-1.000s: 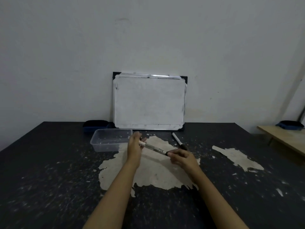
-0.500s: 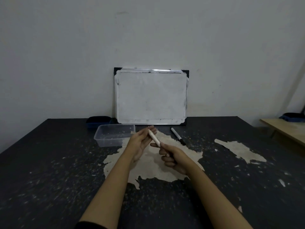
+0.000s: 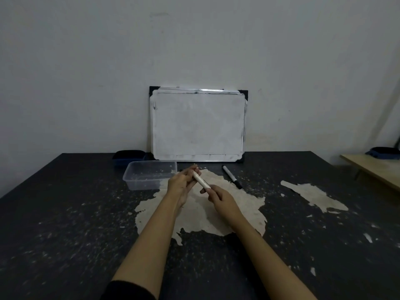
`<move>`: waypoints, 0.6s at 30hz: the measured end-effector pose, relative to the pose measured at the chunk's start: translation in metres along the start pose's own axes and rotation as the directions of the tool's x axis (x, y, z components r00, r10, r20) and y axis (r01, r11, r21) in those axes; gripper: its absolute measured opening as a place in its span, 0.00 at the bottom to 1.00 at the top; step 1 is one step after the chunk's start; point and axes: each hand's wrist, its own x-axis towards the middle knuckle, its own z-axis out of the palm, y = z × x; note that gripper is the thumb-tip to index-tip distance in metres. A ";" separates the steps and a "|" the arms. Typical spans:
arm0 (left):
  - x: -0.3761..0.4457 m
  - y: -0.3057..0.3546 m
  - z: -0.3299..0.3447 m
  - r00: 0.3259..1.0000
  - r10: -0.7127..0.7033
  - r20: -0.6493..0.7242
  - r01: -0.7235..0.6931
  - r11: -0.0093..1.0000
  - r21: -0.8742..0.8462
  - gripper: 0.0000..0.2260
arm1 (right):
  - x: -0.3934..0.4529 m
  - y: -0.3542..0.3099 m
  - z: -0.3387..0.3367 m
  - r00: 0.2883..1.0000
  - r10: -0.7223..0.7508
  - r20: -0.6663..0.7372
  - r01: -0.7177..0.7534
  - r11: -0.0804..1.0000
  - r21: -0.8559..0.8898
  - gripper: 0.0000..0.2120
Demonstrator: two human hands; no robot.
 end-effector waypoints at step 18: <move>0.007 -0.006 -0.019 0.951 0.227 -0.212 -0.116 0.892 0.437 0.08 | -0.005 0.021 -0.013 0.963 -0.120 -0.240 0.055 0.964 -0.261 0.14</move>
